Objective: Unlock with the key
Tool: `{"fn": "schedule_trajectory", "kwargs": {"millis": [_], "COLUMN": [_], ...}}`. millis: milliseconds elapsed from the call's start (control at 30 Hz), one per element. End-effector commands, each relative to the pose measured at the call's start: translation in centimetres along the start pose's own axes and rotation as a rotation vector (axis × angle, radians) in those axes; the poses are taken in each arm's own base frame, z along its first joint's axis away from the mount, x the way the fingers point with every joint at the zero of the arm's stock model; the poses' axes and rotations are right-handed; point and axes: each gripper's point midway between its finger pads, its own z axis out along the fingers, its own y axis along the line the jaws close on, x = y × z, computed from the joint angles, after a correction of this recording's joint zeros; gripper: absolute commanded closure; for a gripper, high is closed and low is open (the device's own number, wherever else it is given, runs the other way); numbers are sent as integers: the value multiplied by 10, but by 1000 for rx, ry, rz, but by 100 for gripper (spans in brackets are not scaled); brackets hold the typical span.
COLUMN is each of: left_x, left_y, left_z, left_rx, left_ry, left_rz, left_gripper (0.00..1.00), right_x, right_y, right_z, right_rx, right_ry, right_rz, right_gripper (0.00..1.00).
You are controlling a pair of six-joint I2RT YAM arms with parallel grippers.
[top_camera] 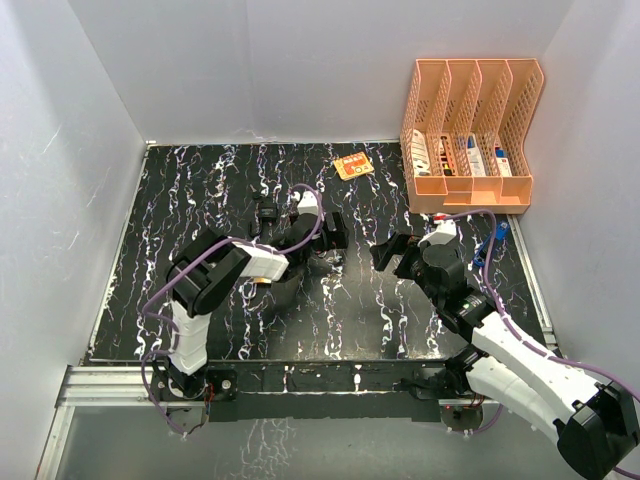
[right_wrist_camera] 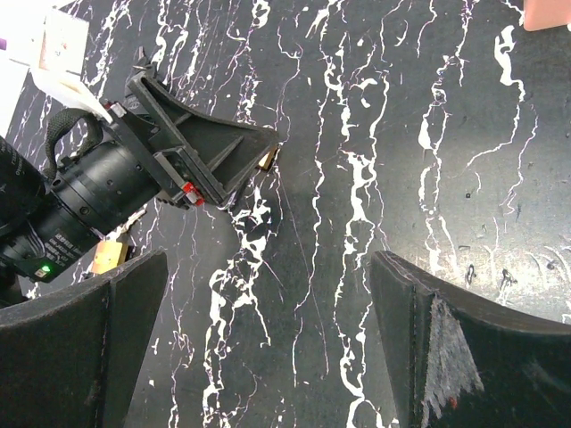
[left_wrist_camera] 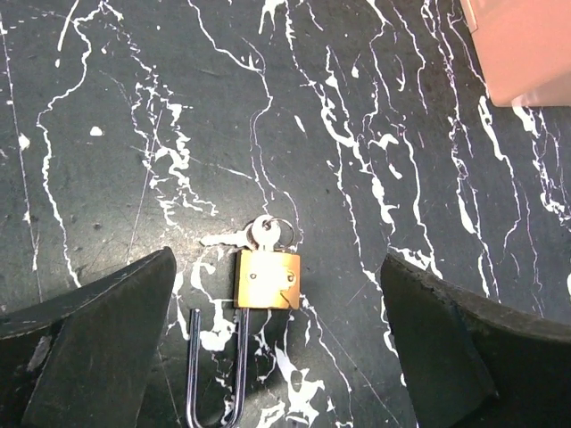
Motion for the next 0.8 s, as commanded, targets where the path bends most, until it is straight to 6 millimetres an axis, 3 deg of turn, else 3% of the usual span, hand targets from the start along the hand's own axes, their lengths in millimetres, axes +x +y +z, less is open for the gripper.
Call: {"fn": "schedule_trajectory", "kwargs": {"millis": [0, 167, 267, 500, 767], "left_x": [-37, -95, -110, -93, -70], "left_y": [-12, -22, -22, 14, 52], "left_z": [-20, -75, -115, -198, -255], "left_rx": [11, 16, 29, -10, -26], "left_ry": [-34, -140, -150, -147, -180], "left_rz": [14, -1, -13, -73, -133], "left_gripper": [2, 2, 2, 2, 2], "right_x": [-31, -31, -32, -21, -26], "right_y": [18, 14, 7, -2, -12], "right_z": [-4, -8, -13, -27, -44], "right_rx": [-48, -29, -5, 13, 34], "right_ry": [-79, -77, -94, -58, -101], "right_rz": [13, 11, 8, 44, 63], "right_gripper": [4, 2, 2, 2, 2]}}
